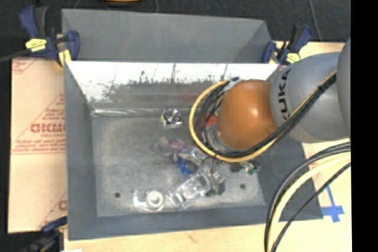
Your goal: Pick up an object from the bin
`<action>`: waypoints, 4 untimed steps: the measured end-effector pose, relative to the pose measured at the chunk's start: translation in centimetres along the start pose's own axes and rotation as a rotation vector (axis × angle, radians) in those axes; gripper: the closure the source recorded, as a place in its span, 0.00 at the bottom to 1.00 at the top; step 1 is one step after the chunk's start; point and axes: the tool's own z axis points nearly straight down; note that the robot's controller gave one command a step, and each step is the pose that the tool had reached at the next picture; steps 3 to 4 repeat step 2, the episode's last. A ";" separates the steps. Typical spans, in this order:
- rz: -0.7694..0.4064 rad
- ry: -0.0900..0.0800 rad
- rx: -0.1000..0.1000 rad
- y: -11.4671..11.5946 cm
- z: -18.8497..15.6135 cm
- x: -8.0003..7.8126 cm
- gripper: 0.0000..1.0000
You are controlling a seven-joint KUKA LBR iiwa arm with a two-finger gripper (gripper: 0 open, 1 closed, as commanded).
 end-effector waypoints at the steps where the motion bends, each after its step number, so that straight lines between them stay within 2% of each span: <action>1: 0.013 0.005 -0.001 -0.9 -8.4 -1.6 1.00; 2: 0.003 0.003 0.002 -3.4 -16.7 -3.2 1.00; 4: 0.003 0.003 0.002 -3.4 -16.7 -3.2 1.00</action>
Offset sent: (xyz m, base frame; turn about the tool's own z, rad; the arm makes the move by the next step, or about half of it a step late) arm 0.0143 0.0028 0.0800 0.0114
